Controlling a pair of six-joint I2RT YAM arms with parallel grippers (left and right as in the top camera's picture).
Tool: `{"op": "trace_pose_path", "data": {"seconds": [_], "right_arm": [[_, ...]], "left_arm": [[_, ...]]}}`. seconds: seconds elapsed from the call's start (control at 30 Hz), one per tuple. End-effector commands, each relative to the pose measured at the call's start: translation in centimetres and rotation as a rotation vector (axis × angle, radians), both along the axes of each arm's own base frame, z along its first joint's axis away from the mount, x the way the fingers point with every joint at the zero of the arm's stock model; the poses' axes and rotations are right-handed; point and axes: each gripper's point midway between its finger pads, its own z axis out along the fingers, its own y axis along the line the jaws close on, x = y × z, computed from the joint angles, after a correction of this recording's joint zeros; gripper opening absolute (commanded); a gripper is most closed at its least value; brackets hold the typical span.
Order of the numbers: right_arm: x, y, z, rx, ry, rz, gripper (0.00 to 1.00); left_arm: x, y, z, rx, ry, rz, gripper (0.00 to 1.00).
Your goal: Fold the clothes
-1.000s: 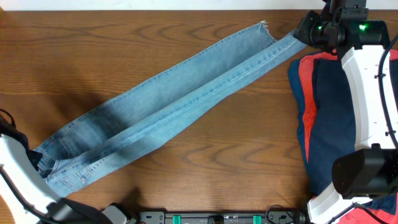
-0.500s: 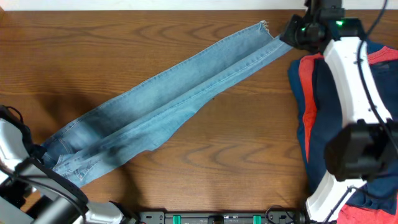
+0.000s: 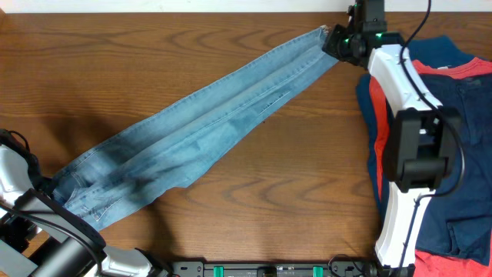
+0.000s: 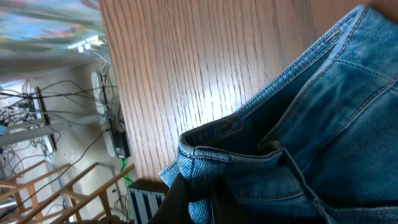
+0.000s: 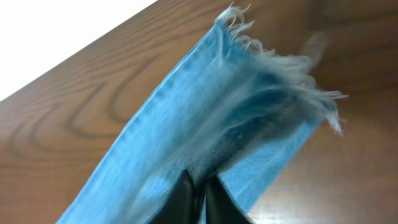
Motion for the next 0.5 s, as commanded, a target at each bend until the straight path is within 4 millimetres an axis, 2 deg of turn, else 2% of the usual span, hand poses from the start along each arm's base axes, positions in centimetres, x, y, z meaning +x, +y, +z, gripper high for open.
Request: {"op": "trace_pose_path", "data": {"seconds": [0.0, 0.03, 0.07, 0.13, 0.27, 0.33, 0.47], "right_arm": [[1.6, -0.1, -1.5, 0.011, -0.031, -0.037, 0.59], [2.2, 0.8, -1.3, 0.014, -0.077, 0.022, 0.82], [2.7, 1.6, -1.0, 0.009, -0.121, 0.087, 0.97], [2.8, 2.1, -0.5, -0.001, -0.156, 0.149, 0.99], [1.5, 1.2, 0.7, -0.058, -0.148, 0.231, 0.99], [0.1, 0.6, 0.4, -0.106, -0.107, 0.282, 0.99], [-2.4, -1.5, -1.5, -0.195, 0.026, 0.287, 0.99]], "left_arm": [[-1.1, 1.1, 0.5, 0.062, 0.052, 0.024, 0.06], [-1.1, 1.1, 0.5, 0.062, 0.051, 0.024, 0.06], [-1.1, 1.1, 0.5, 0.062, 0.051, 0.024, 0.06], [-1.1, 1.1, 0.5, 0.062, 0.051, 0.023, 0.07], [-1.1, 1.1, 0.5, 0.062, 0.051, 0.023, 0.13], [-1.0, 1.1, 0.5, 0.064, 0.048, 0.023, 0.15], [-0.8, 1.4, 0.6, 0.075, 0.038, 0.024, 0.17]]}}
